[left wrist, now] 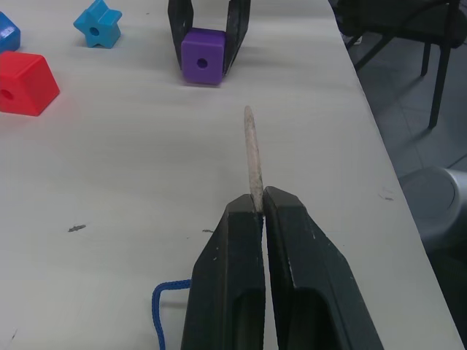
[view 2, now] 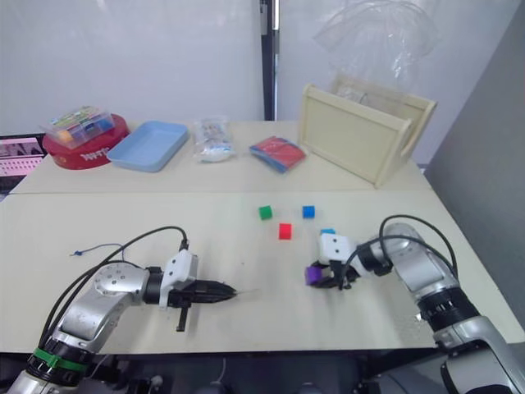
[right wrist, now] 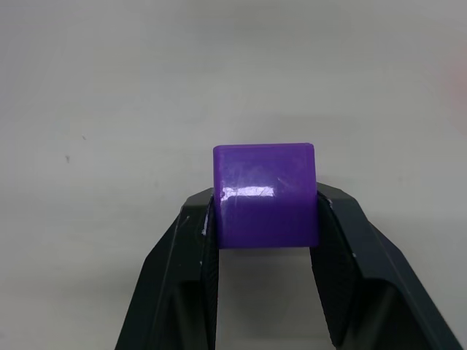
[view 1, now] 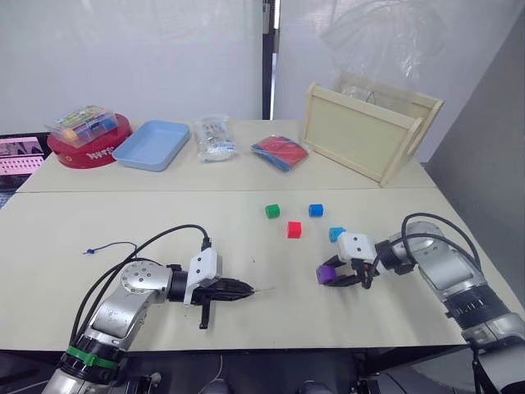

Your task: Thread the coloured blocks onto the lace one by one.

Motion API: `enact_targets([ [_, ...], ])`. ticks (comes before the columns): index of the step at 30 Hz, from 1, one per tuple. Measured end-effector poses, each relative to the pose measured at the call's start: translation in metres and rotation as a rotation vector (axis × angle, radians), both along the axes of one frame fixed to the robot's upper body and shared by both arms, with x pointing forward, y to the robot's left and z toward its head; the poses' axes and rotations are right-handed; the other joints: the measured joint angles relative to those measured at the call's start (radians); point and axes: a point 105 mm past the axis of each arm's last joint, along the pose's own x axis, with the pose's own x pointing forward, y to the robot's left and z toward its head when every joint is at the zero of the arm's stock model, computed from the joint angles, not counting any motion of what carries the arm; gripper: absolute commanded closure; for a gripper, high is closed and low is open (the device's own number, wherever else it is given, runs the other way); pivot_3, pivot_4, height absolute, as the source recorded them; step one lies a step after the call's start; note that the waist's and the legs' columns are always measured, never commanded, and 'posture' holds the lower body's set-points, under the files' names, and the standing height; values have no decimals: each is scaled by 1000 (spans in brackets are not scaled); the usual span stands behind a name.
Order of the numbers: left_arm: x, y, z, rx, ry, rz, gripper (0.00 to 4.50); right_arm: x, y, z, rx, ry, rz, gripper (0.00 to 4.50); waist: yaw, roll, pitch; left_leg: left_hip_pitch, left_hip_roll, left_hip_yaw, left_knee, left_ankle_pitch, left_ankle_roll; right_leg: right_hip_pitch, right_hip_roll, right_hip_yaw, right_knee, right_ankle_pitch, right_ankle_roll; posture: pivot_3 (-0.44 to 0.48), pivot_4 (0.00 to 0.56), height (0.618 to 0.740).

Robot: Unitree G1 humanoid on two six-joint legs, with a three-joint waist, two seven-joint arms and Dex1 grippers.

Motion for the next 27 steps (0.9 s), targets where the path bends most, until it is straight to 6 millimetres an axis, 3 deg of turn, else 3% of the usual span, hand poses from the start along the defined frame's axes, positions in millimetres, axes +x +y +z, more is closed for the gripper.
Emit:
enact_targets([
  [9,3,-8,-10,43,-13,-28,4500,-27,24,-5,-17,47,-2,3320,2,0,0,0,0,0,0,0,0,0,0,0,0,0,0,0,150,740],
  [27,6,-39,-25,39,-3,-93,4500,-25,24,-11,-67,18,-65,3320,-1,0,0,1,0,0,1,0,0,1,0,0,0,0,0,0,150,740],
])
